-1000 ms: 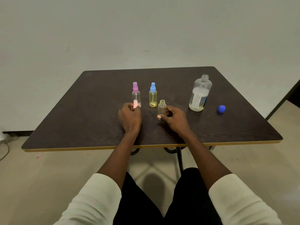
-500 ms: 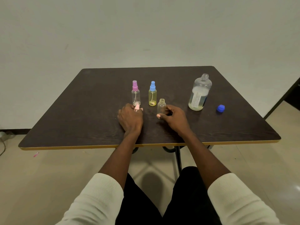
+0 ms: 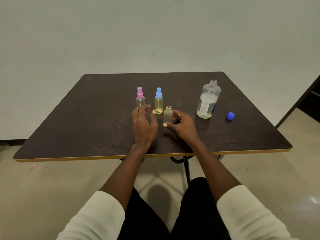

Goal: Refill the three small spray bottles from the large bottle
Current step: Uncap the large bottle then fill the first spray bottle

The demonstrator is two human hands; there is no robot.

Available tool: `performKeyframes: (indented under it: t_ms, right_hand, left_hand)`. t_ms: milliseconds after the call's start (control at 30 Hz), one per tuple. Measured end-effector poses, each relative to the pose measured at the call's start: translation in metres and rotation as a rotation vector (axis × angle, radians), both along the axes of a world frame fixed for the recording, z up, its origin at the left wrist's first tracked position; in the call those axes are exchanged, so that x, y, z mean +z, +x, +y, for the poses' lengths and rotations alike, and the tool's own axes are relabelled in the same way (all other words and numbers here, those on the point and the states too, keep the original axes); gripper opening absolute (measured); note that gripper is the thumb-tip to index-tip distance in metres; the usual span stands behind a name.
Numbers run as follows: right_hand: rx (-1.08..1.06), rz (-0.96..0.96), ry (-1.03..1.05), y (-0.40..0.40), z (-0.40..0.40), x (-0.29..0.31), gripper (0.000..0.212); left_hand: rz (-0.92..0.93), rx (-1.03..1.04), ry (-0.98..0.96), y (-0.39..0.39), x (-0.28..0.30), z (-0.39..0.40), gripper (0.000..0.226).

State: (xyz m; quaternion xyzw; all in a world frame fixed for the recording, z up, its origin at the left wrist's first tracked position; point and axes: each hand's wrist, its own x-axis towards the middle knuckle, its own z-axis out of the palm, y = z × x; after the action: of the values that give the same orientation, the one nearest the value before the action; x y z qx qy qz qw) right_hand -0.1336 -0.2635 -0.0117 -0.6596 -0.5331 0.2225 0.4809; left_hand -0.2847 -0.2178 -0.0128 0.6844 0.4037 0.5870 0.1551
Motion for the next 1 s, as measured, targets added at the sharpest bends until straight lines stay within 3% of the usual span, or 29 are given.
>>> performKeyframes:
  t_ms: [133,233,333,400,533,700,833,1000]
  right_hand:
    - [-0.046,0.258,0.021,0.008,-0.008,0.005,0.074]
    - [-0.162,0.367,0.108,0.016,-0.017,0.007,0.053]
    - [-0.399,0.223,0.242,0.023,-0.021,0.008,0.035]
    - [-0.563,0.074,0.324,0.029,-0.021,0.009,0.042]
    - [-0.763,-0.082,0.34,0.046,-0.011,0.011,0.077]
    - [-0.732,0.02,0.201,0.062,0.0,0.014,0.109]
    - [-0.684,0.102,0.2,0.072,0.01,0.015,0.11]
    - [-0.655,0.141,0.299,0.074,0.018,0.026,0.087]
  left_hand:
    - [-0.122,-0.21,-0.179,0.018,0.004,-0.012,0.046]
    - [-0.147,-0.268,-0.311,0.032,0.002,-0.013,0.072]
    - [-0.108,-0.309,-0.384,0.043,0.002,-0.011,0.093]
    - [-0.085,-0.299,-0.407,0.046,0.002,-0.008,0.098]
    - [-0.06,-0.306,-0.461,0.047,-0.003,0.0,0.094]
    - [-0.021,-0.312,-0.493,0.045,-0.004,0.0,0.074]
    - [0.008,-0.323,-0.505,0.044,-0.003,-0.002,0.069]
    - [0.02,-0.305,-0.503,0.043,0.0,-0.004,0.06]
